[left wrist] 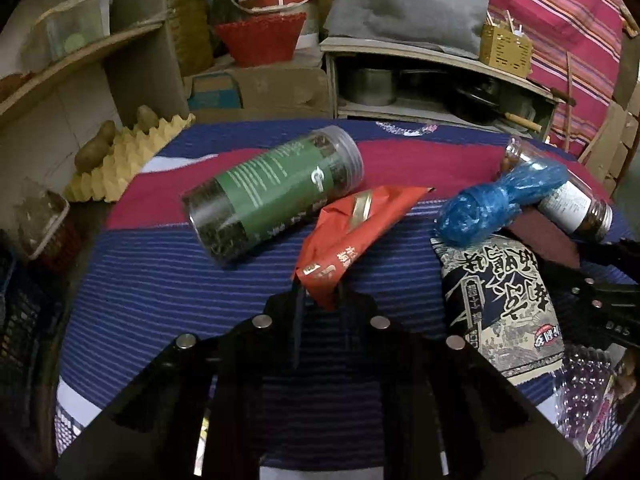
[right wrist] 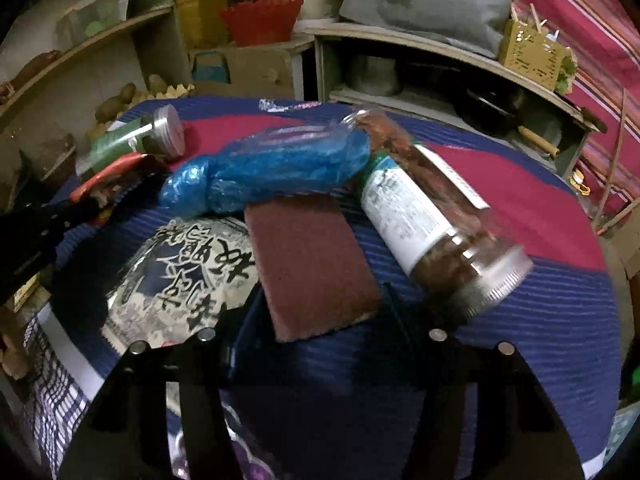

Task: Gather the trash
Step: 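Carry the red wrapper with the left tool while the right tool carries the brown pad toward the basket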

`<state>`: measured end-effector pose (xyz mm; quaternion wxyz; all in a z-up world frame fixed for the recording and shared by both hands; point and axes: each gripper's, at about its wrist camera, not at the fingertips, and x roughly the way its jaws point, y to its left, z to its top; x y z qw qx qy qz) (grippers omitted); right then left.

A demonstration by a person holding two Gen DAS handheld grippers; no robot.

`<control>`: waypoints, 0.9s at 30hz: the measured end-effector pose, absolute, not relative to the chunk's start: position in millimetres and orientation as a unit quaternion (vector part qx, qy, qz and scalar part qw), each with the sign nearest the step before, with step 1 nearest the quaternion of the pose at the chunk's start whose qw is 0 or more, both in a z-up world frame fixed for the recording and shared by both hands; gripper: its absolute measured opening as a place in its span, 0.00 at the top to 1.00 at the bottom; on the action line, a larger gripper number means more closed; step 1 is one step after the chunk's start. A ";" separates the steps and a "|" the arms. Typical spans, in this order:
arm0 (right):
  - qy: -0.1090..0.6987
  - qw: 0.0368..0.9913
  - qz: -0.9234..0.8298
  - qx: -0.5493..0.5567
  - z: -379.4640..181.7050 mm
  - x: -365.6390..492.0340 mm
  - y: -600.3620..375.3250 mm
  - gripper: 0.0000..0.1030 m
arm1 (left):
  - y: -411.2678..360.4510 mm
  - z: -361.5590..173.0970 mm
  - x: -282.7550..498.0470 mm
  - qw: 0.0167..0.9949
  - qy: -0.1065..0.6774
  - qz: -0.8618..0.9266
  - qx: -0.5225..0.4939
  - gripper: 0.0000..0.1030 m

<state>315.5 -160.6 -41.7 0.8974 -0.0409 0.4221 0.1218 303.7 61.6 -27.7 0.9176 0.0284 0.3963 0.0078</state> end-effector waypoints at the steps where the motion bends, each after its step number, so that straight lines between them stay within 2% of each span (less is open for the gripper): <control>1: 0.419 0.899 0.121 -0.042 -39.3 311.0 -163.1 0.45 | 59.2 -24.8 301.1 0.919 0.392 0.008 0.035 0.87; 3: 0.406 0.905 0.114 -0.049 -29.9 292.6 -172.7 0.45 | 56.3 -19.4 297.4 0.922 0.386 0.008 0.041 0.88; 4: 0.401 0.908 0.112 -0.050 -25.1 282.9 -179.5 0.45 | 54.3 -14.6 294.6 0.923 0.382 0.006 0.042 0.97; 5: 0.398 0.910 0.111 -0.048 -21.7 276.7 -184.6 0.45 | 52.5 -9.9 292.0 0.925 0.379 0.003 0.042 0.97; 11: 0.365 0.927 0.075 -0.033 4.2 228.0 -231.3 0.45 | 27.9 16.4 271.5 0.936 0.351 -0.017 0.034 0.98; 19: 0.325 0.945 0.001 -0.022 34.6 170.3 -298.0 0.45 | -57.5 40.5 243.8 0.942 0.320 -0.078 0.061 0.98; 27: 0.306 0.950 -0.058 0.001 41.2 125.0 -357.8 0.45 | -139.8 51.4 218.0 0.941 0.299 -0.147 0.063 0.98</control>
